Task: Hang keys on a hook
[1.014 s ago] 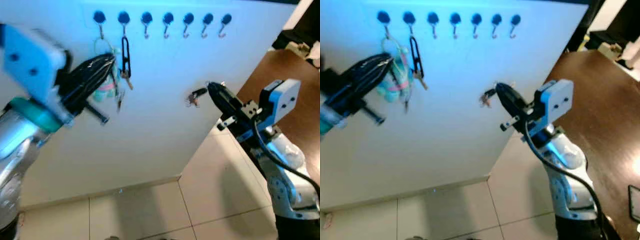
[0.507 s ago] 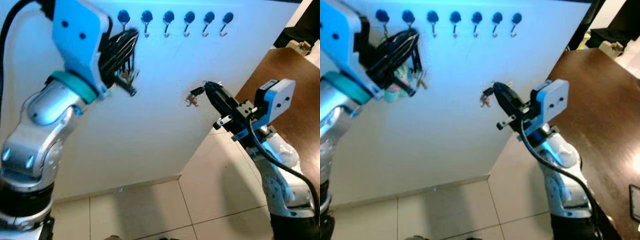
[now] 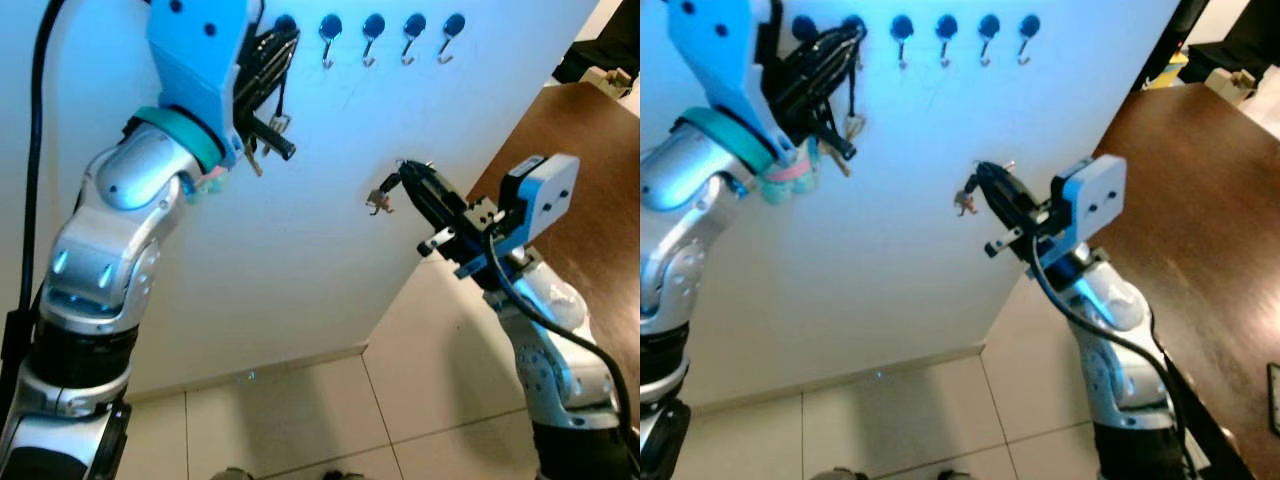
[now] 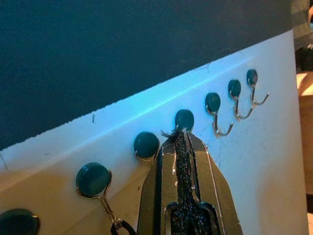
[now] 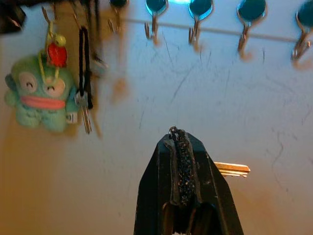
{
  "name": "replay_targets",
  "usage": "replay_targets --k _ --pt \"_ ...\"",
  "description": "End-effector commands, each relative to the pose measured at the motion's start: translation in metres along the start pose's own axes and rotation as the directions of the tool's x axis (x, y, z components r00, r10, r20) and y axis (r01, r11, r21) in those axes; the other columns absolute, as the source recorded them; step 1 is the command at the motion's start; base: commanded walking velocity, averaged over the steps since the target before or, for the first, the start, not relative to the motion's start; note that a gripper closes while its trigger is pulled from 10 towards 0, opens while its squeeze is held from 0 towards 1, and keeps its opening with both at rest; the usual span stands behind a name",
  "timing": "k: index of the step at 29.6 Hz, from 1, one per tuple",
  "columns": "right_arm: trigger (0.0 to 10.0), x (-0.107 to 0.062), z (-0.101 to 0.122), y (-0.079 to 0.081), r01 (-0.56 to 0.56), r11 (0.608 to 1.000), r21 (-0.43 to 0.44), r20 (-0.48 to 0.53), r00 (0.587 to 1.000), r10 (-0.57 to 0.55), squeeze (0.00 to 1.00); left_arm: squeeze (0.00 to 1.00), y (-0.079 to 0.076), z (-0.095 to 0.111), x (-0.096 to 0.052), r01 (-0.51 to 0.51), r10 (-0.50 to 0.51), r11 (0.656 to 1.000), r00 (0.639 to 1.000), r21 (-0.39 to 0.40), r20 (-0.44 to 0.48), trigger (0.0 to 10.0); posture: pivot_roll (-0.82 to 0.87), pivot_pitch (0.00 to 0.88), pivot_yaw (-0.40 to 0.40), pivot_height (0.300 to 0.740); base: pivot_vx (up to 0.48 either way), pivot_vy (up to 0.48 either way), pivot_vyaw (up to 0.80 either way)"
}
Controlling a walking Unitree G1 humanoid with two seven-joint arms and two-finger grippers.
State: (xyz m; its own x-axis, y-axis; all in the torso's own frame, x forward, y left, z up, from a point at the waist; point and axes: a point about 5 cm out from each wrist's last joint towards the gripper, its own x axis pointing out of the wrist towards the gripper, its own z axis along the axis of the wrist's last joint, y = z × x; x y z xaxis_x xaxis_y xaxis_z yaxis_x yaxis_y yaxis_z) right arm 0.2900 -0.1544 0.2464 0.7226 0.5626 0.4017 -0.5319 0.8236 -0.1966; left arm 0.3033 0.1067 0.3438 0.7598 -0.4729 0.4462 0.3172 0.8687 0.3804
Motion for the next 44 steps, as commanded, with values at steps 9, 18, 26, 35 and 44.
replay_targets --k 9,18,26,35,44 --pt "10.0 -0.002 -0.004 0.000 -0.001 1.000 -0.009 -0.011 1.000 0.001 0.00 0.00 -0.005 0.003 0.013 0.029 -0.030 0.999 0.999 0.037 0.029 10.0 0.10 0.075 0.027 0.740 0.000 0.000 0.00" --pt "10.0 -0.002 -0.003 0.001 -0.007 1.000 -0.005 -0.009 1.000 0.007 0.00 0.00 -0.007 0.002 0.018 0.029 -0.031 0.998 0.999 0.060 0.032 10.0 0.10 0.079 0.027 0.740 0.000 0.000 0.00" --pt "10.0 -0.001 -0.004 0.003 -0.010 1.000 0.000 -0.011 1.000 0.010 0.00 0.00 -0.005 0.000 0.025 -0.004 0.002 0.997 1.000 0.078 0.030 10.0 0.11 0.081 0.028 0.740 0.000 0.000 0.00" --pt "10.0 -0.001 -0.004 0.005 -0.010 1.000 0.005 -0.011 1.000 0.010 0.00 0.00 0.001 -0.005 0.026 -0.047 0.046 0.994 0.999 0.098 0.006 10.0 0.11 0.085 0.032 0.740 0.000 0.000 0.00" --pt "10.0 -0.001 -0.004 0.005 -0.010 1.000 0.005 -0.012 1.000 0.010 0.00 0.00 0.002 0.001 0.022 -0.037 0.037 0.999 0.999 0.012 0.023 10.0 0.11 0.087 0.030 0.740 0.000 0.000 0.00"
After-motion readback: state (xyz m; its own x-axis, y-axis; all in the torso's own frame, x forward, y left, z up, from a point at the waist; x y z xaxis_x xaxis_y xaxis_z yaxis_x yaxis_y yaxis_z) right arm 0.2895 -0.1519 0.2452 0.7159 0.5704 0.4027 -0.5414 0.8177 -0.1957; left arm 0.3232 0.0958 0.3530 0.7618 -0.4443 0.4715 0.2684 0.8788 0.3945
